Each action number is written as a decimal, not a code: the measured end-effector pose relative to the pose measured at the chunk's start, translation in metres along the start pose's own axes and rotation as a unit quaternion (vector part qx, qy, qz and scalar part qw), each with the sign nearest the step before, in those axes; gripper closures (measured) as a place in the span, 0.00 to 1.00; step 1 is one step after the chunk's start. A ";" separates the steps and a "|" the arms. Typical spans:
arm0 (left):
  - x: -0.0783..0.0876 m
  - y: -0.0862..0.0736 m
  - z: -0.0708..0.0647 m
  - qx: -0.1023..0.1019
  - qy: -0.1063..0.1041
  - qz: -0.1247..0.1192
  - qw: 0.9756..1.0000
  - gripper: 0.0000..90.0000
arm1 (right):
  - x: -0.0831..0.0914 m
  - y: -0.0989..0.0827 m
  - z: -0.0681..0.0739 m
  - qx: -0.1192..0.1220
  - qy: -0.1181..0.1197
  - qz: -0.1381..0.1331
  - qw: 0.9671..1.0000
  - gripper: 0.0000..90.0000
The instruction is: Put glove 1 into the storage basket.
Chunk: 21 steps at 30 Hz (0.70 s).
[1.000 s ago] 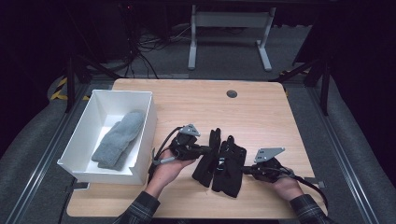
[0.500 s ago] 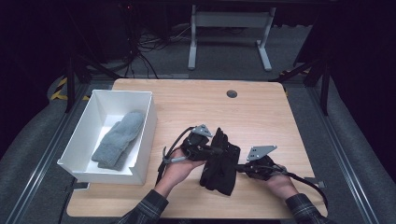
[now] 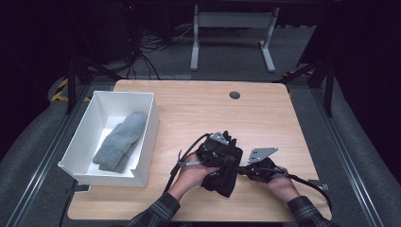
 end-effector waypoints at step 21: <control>-0.026 -0.020 -0.012 -0.004 -0.026 0.022 0.999 0.99 | 0.041 -0.006 -0.039 -0.028 -0.083 -0.029 0.996 0.76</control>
Point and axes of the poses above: each handheld gripper's, and its own axes: x roughly backward along the jaws, y roughly out of its top, z roughly to its left, the point moved 6 cm from there along -x, roughly forward along the jaws, and after that the axes turned 15 degrees about -z, right-handed, at the moved point
